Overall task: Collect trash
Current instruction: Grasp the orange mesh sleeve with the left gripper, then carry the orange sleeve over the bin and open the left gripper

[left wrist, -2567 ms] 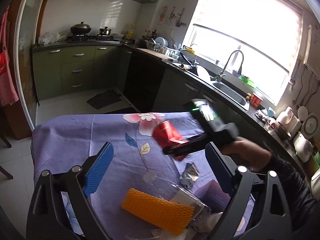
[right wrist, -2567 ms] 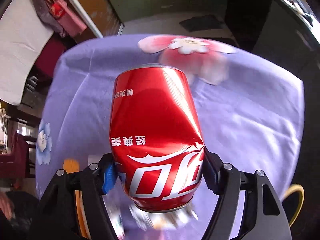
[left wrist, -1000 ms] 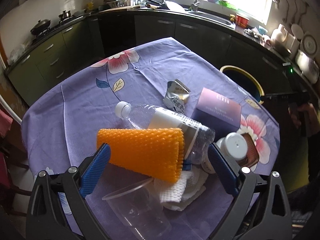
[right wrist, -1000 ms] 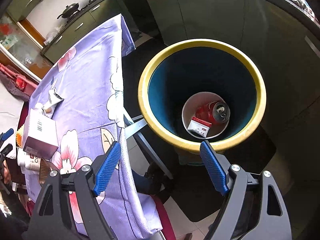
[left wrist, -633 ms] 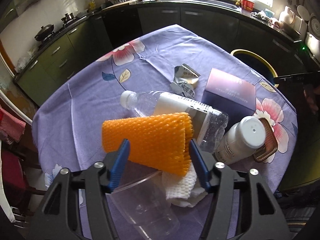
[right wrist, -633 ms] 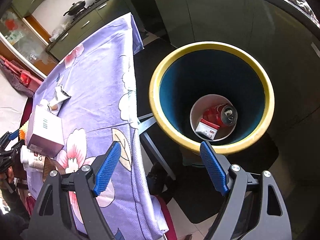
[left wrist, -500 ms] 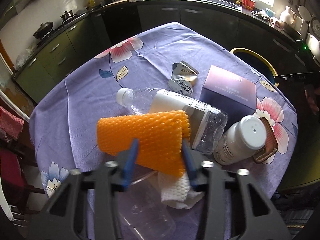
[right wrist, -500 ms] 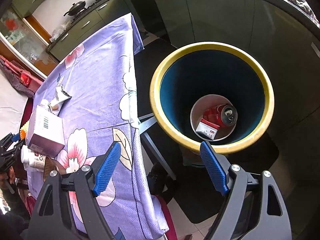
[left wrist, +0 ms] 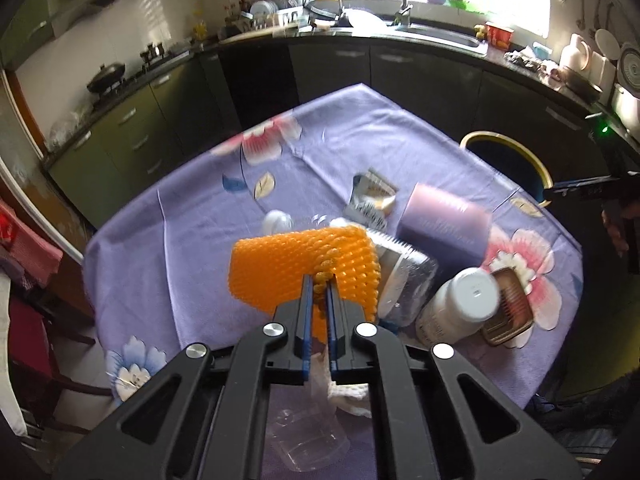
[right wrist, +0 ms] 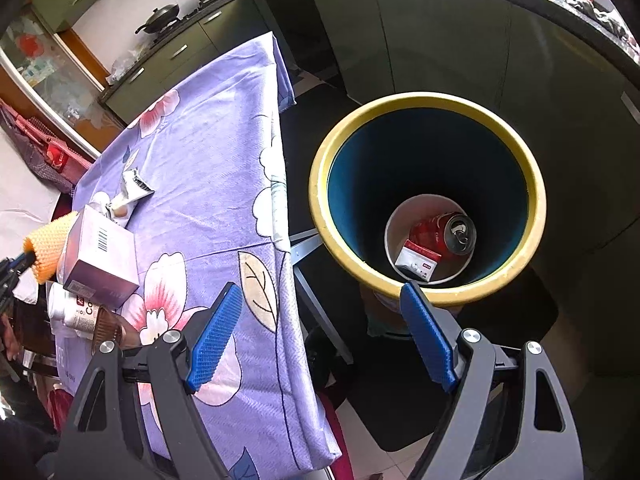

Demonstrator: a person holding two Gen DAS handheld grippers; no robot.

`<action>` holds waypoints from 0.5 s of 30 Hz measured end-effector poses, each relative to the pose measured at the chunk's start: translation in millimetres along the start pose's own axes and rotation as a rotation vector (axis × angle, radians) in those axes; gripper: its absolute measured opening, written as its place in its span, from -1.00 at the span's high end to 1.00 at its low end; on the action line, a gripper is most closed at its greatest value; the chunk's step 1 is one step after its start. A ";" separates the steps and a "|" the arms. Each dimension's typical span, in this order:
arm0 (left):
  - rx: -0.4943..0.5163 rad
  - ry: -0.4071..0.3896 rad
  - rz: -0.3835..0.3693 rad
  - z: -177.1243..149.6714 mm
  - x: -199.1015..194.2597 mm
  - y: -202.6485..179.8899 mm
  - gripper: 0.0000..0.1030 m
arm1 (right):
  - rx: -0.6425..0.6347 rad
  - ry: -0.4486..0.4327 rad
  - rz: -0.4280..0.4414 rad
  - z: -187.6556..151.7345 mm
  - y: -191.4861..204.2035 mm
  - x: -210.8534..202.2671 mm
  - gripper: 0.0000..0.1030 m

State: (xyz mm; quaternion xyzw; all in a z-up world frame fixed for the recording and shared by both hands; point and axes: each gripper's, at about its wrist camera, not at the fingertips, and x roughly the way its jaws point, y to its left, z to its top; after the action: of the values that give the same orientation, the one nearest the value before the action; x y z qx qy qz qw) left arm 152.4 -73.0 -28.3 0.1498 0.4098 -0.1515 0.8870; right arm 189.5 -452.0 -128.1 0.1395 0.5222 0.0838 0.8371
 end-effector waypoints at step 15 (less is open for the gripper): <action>0.218 -0.168 -0.211 89.6 -35.3 -97.9 0.88 | 0.076 -0.098 -0.019 -32.7 -47.6 -44.5 -0.56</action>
State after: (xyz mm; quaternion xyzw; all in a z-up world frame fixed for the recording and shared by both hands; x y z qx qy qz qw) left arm 153.2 -191.8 40.6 0.1883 0.3289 -0.2992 0.8757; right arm 140.3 -505.0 -119.2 0.1700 0.4847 0.0491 0.8566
